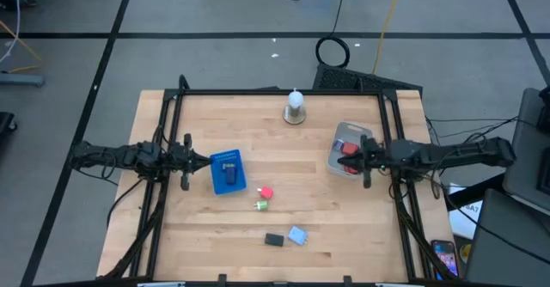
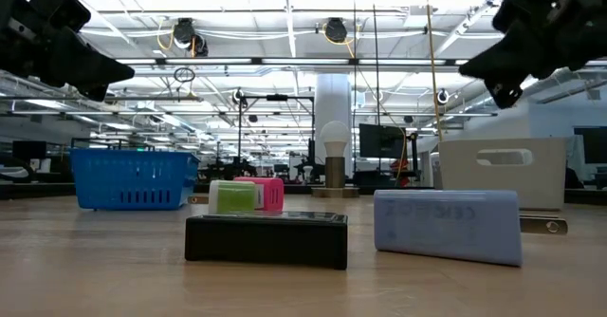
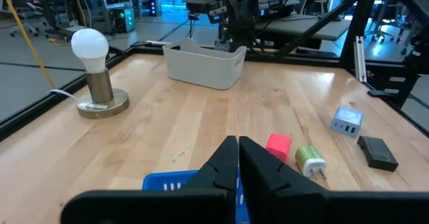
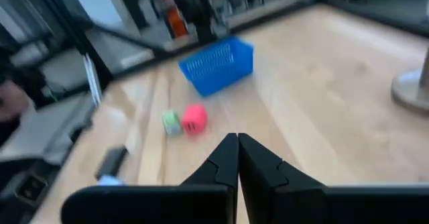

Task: Pick & Place Office items
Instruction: Put the light blue charger adapter into the gray bin

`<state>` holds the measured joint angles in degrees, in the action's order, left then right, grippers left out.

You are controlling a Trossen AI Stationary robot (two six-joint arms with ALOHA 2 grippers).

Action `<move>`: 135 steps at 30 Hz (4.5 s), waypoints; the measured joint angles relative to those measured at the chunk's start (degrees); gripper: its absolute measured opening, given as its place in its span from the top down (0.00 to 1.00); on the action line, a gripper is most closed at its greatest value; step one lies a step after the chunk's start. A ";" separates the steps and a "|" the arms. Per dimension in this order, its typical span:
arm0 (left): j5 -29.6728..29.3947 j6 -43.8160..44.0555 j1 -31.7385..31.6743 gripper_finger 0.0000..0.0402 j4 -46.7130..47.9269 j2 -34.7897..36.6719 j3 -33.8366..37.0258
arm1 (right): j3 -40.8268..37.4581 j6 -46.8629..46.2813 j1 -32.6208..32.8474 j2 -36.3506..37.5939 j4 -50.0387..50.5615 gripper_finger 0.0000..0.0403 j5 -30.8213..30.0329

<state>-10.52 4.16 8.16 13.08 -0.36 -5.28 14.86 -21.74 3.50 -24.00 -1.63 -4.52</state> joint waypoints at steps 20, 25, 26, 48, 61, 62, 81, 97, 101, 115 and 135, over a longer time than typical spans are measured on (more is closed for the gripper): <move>0.02 0.39 0.00 0.94 0.04 0.00 -0.04 | 29.84 -2.20 18.64 -48.19 0.55 1.00 -8.80; 0.04 2.29 0.00 0.94 0.00 0.00 -0.04 | 38.23 -6.35 23.41 -55.00 6.82 1.00 -11.82; 0.04 2.38 0.00 0.94 0.00 0.00 -0.04 | 40.32 -7.56 24.17 -56.69 9.34 1.00 -13.36; 0.04 0.42 0.00 0.94 -0.04 0.00 -0.07 | 59.77 -26.29 24.23 -81.01 25.01 0.33 1.91; 0.00 1.52 0.00 0.94 -0.04 -0.02 -0.07 | 71.31 -27.16 28.28 -84.37 35.63 0.33 -4.23; -0.02 1.96 0.00 0.94 -0.05 0.00 -0.07 | 73.08 -27.42 28.57 -85.57 37.78 0.35 -4.20; 0.23 4.78 0.00 0.94 0.02 -0.02 -0.07 | 86.05 -24.33 25.43 -97.73 52.81 0.33 0.15; 0.59 5.01 0.01 0.94 0.04 -0.02 -0.07 | 78.52 -27.31 24.86 -97.97 47.70 0.21 4.21; 0.59 5.03 0.00 0.94 0.04 -0.02 -0.07 | 74.41 -27.50 24.23 -97.38 42.42 0.21 6.16; 0.57 4.59 0.00 0.94 0.07 -0.02 -0.07 | 73.26 -12.26 23.60 -97.67 42.93 0.23 4.89; 0.52 4.85 0.02 0.94 0.07 -0.02 -0.07 | 72.86 -4.91 25.88 -89.87 39.20 0.49 -4.87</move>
<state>-10.00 9.01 8.18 13.15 -0.38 -5.34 87.71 -26.64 29.37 -113.87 37.56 -9.39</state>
